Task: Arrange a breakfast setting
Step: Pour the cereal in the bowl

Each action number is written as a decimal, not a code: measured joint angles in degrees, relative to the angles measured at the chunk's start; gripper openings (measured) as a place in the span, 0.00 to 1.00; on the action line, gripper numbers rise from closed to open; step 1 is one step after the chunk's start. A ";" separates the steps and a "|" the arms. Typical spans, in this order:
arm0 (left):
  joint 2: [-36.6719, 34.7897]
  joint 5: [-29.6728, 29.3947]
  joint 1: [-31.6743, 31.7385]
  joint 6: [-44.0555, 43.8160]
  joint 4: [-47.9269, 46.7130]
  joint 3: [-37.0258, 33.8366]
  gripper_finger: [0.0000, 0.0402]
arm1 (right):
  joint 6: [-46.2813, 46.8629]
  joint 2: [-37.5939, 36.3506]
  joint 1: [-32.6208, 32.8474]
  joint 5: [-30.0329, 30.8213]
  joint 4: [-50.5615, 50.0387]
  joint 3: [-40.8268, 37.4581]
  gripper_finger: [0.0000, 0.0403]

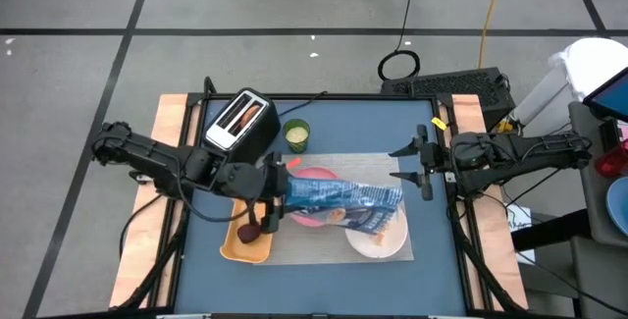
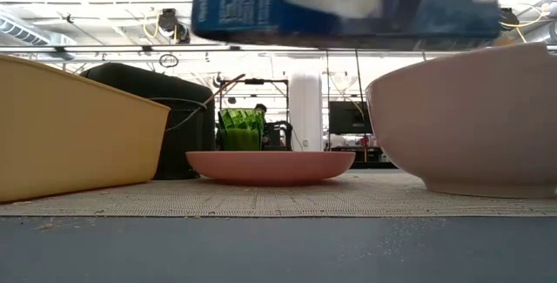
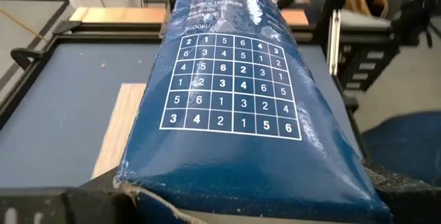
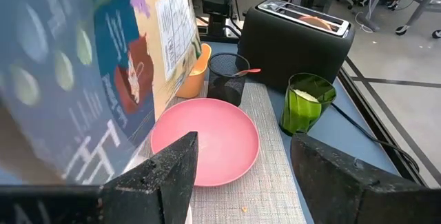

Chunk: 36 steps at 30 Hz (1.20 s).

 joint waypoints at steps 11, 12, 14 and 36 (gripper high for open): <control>0.23 0.96 1.22 -1.67 -1.39 -0.15 0.66 | 0.01 0.02 -0.01 0.00 0.00 0.00 0.55; 0.23 1.33 1.18 -1.28 -0.80 -0.15 0.66 | -0.01 0.02 0.00 0.00 0.00 0.00 0.55; 0.07 1.37 1.07 -0.35 -0.94 -0.11 0.66 | 0.01 0.02 0.00 0.00 0.00 -0.02 0.55; 0.02 1.75 2.62 2.25 -0.65 -0.09 0.66 | -0.01 0.02 -0.02 0.00 -0.02 -0.02 0.55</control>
